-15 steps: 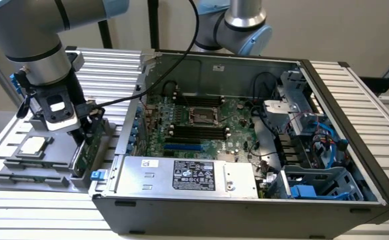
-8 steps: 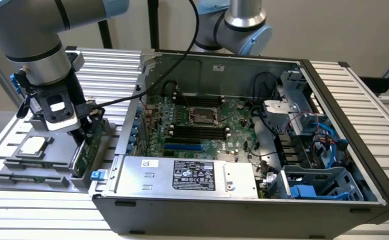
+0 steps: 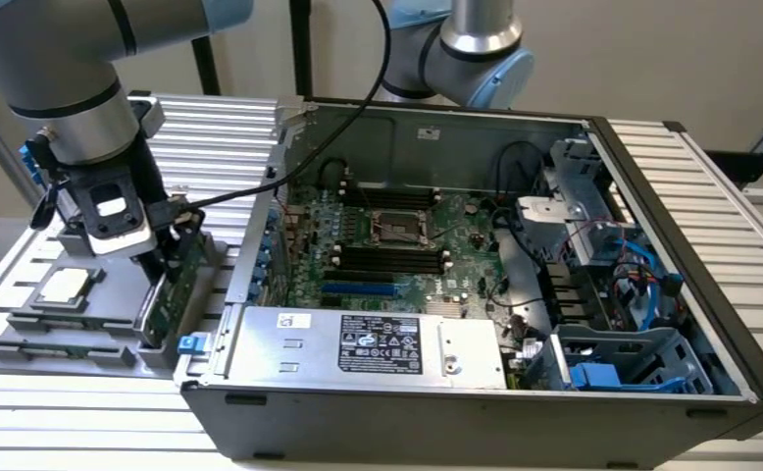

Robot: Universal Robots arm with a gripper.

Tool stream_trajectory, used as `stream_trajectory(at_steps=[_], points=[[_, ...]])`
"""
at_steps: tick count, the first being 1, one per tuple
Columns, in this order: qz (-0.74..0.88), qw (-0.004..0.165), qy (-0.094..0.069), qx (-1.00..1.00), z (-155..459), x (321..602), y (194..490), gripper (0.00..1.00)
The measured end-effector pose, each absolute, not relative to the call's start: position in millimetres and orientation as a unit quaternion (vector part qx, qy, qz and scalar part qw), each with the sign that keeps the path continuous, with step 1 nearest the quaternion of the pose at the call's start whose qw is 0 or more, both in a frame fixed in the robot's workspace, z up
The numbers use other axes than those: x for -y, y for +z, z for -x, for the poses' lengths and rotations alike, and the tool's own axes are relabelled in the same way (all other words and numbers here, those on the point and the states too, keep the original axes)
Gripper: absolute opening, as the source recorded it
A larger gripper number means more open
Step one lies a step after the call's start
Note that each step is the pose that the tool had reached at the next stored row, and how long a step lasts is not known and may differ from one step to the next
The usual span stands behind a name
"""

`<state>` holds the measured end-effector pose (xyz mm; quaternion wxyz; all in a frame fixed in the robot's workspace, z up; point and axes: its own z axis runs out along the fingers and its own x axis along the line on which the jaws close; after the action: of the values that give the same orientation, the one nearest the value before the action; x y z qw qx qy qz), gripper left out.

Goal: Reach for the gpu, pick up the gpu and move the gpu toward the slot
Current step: 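Pick up the gpu and move the gpu toward the slot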

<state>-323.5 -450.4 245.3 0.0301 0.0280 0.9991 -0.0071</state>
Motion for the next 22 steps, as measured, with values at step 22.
stream_trajectory(at_steps=[22], points=[[-0.028, 0.013, -0.008, -1.000, 314.4, 450.6, 311.2, 0.26]])
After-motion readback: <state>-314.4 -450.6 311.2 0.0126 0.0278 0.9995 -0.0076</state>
